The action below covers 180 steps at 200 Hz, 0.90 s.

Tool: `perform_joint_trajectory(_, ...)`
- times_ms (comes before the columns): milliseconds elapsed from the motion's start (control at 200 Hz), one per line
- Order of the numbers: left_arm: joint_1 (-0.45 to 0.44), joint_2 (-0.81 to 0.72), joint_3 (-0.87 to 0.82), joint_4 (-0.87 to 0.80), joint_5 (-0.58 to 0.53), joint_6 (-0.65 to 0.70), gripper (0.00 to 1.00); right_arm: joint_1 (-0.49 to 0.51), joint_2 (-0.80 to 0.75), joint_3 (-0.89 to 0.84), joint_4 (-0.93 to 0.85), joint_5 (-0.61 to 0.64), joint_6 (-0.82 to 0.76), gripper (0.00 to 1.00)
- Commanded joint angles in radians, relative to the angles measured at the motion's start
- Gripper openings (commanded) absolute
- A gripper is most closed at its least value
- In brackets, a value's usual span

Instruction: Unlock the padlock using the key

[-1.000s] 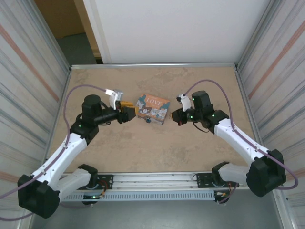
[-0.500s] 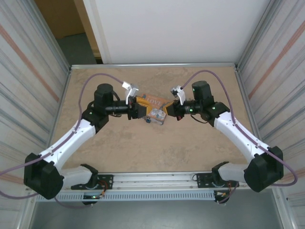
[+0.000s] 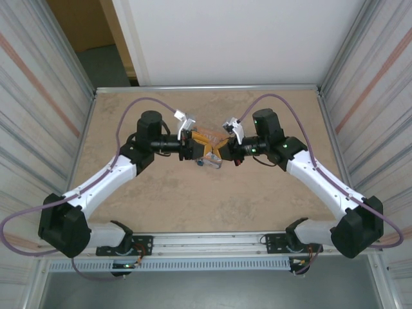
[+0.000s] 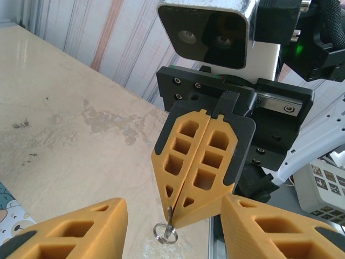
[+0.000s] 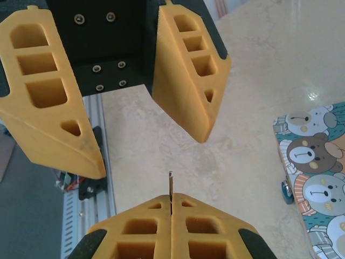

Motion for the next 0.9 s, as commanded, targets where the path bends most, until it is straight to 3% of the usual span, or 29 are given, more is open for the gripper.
perform_joint_trajectory(0, -0.014, 0.004, 0.036, 0.03, 0.023, 0.005, 0.47, 0.013, -0.001, 0.033, -0.003, -0.012, -0.012, 0.0)
perform_joint_trajectory(256, -0.02, 0.013, 0.049, -0.001, 0.02, 0.027, 0.35, 0.02, 0.0, 0.03, 0.018, -0.013, 0.001, 0.0)
perform_joint_trajectory(551, -0.025, 0.025, 0.047, -0.006, 0.013, 0.03, 0.31, 0.02, -0.013, 0.024, 0.054, -0.022, 0.022, 0.0)
perform_joint_trajectory(897, -0.028, 0.015, 0.046, -0.012, 0.016, 0.039, 0.0, 0.013, -0.017, 0.017, 0.075, 0.009, 0.054, 0.0)
